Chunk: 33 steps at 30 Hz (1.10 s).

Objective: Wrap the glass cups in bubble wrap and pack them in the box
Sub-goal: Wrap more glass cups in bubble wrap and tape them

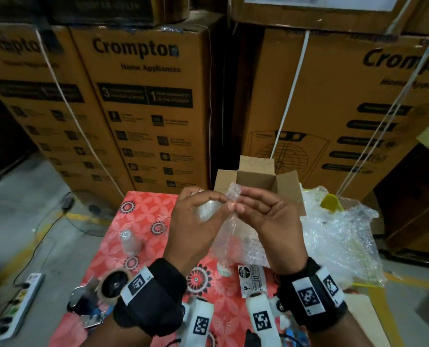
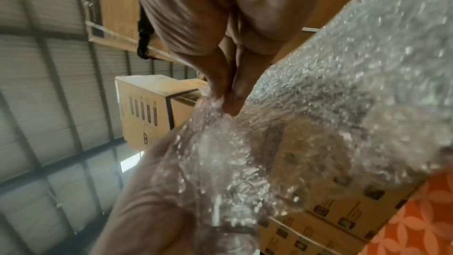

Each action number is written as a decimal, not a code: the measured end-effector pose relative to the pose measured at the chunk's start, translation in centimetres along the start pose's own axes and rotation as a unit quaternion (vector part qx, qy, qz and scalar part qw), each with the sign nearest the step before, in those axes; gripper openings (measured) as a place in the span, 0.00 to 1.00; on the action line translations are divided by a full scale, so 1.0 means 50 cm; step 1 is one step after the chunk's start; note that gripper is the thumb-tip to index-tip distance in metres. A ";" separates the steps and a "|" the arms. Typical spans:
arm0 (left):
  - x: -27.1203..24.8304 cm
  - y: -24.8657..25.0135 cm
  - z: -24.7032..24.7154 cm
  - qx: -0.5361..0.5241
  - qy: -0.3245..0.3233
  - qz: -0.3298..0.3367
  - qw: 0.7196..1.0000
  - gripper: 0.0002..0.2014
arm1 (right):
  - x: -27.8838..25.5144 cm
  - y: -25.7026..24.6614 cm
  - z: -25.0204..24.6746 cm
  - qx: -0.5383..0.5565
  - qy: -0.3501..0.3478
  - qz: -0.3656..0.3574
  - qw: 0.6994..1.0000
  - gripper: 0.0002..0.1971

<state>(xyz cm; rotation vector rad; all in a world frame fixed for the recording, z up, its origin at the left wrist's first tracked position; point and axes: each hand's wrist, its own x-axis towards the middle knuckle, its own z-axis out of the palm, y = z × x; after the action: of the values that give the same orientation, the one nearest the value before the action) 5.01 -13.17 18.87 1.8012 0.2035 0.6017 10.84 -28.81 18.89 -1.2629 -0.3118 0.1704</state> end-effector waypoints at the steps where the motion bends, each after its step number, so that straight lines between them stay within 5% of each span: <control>1: 0.002 -0.003 -0.008 -0.004 0.000 -0.001 1.000 0.03 | 0.001 0.001 0.008 -0.020 -0.003 -0.006 1.000 0.20; 13: 0.010 -0.007 -0.063 -0.036 -0.001 -0.024 0.999 0.05 | -0.001 0.002 0.075 -0.168 -0.003 -0.094 0.981 0.22; 33: 0.006 -0.006 -0.097 -0.095 -0.005 -0.048 0.994 0.06 | -0.001 -0.009 0.099 -0.002 -0.037 0.005 0.999 0.28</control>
<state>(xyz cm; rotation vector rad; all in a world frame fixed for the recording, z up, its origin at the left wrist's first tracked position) 2.89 -8.85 19.64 1.6012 0.2168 0.5260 9.18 -24.45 20.63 -1.2637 -0.3699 0.2256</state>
